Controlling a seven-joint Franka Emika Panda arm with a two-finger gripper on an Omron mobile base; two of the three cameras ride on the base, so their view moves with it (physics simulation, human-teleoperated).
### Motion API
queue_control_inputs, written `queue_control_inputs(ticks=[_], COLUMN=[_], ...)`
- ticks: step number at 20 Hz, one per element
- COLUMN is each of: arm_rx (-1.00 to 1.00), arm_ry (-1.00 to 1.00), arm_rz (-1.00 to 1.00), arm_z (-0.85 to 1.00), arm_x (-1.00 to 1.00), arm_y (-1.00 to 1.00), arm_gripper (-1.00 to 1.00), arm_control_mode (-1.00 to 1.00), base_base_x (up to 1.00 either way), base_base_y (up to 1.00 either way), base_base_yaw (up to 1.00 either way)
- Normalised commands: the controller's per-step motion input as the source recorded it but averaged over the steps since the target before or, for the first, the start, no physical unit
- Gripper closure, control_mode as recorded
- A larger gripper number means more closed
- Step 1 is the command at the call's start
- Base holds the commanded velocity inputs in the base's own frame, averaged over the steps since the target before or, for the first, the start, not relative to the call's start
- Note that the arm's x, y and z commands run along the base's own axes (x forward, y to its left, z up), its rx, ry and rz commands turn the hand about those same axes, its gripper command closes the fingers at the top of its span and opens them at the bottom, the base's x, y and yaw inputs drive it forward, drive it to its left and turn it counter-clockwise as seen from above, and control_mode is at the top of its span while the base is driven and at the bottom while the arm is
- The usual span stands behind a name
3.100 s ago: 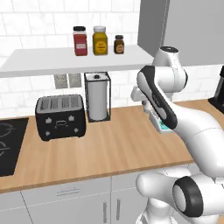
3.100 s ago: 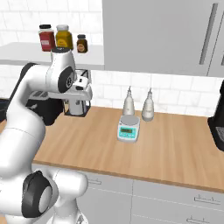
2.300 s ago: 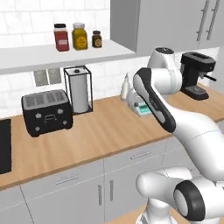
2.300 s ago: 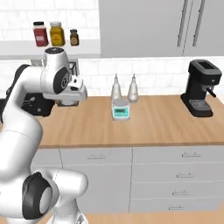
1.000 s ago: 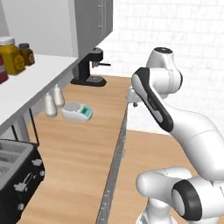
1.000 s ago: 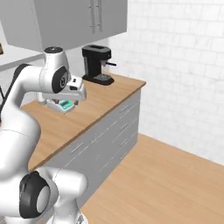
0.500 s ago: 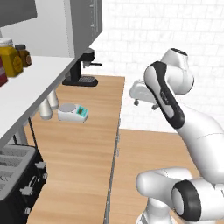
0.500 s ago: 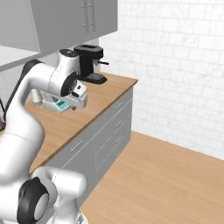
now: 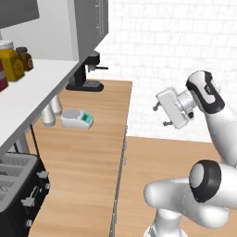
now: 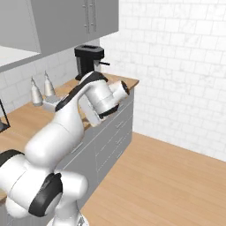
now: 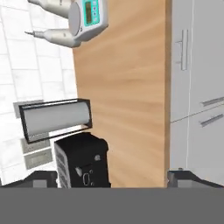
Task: Take a straw from the drawer in front and place it inside the glass cup on the dining counter.
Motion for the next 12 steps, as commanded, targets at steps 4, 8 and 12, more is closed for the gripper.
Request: queue_control_inputs(ticks=[4, 8, 12], arm_rx=[0.59, 0.53, 0.46], arm_ry=[0.18, 0.19, 0.18], arm_rz=[0.00, 0.00, 0.00], arm_z=[-0.71, -0.70, -0.60], arm_x=[0.53, 0.55, 0.44], arm_y=[-0.21, -0.01, 0.01], arm_gripper=[-1.00, -1.00, -1.00], arm_control_mode=[-1.00, -1.00, -1.00], base_base_x=[0.00, 0.00, 0.00], base_base_y=[0.00, 0.00, 0.00], base_base_yaw=[0.00, 0.00, 0.00])
